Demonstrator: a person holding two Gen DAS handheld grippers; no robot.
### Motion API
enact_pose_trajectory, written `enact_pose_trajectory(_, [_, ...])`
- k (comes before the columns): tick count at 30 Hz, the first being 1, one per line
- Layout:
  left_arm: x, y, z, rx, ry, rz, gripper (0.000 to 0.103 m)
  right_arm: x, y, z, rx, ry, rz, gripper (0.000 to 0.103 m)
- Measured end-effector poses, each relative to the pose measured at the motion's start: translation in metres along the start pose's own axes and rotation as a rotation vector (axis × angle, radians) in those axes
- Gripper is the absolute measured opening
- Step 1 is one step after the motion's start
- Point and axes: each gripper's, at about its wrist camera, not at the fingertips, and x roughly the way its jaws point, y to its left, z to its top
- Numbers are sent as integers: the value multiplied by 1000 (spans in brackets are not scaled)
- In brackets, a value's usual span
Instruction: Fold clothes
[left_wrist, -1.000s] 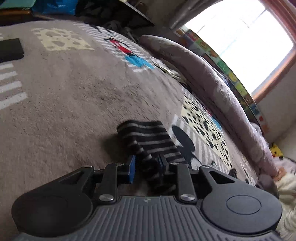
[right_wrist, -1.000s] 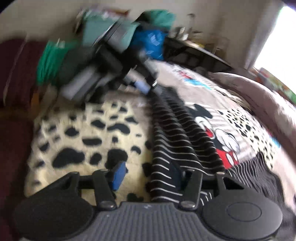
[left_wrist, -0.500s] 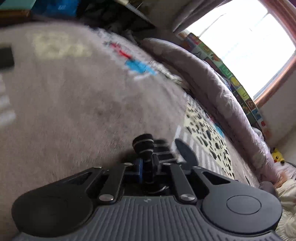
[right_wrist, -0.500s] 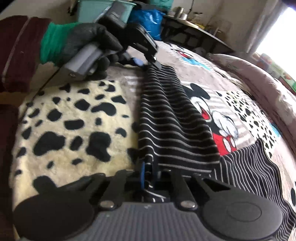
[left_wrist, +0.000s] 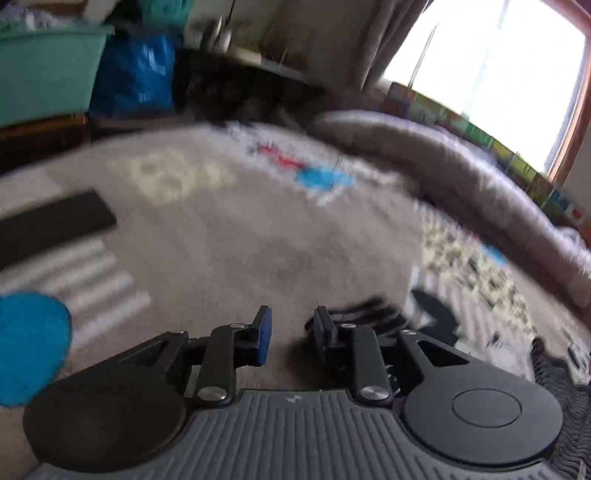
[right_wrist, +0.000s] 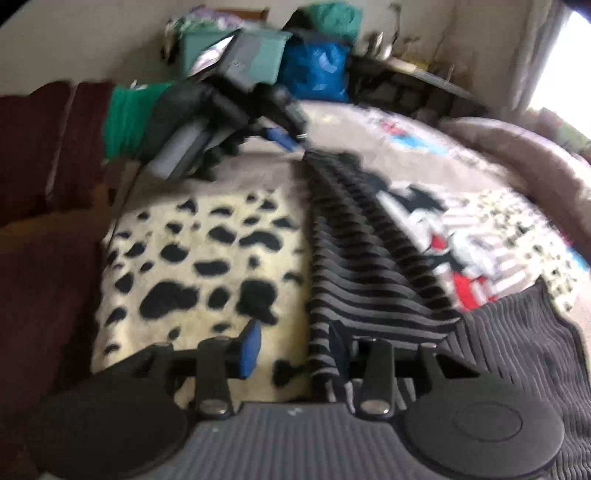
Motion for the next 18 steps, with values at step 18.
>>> enact_pose_trajectory(18, [3, -36, -38, 74, 148, -333, 23, 38, -6, 16, 46, 76, 133, 52])
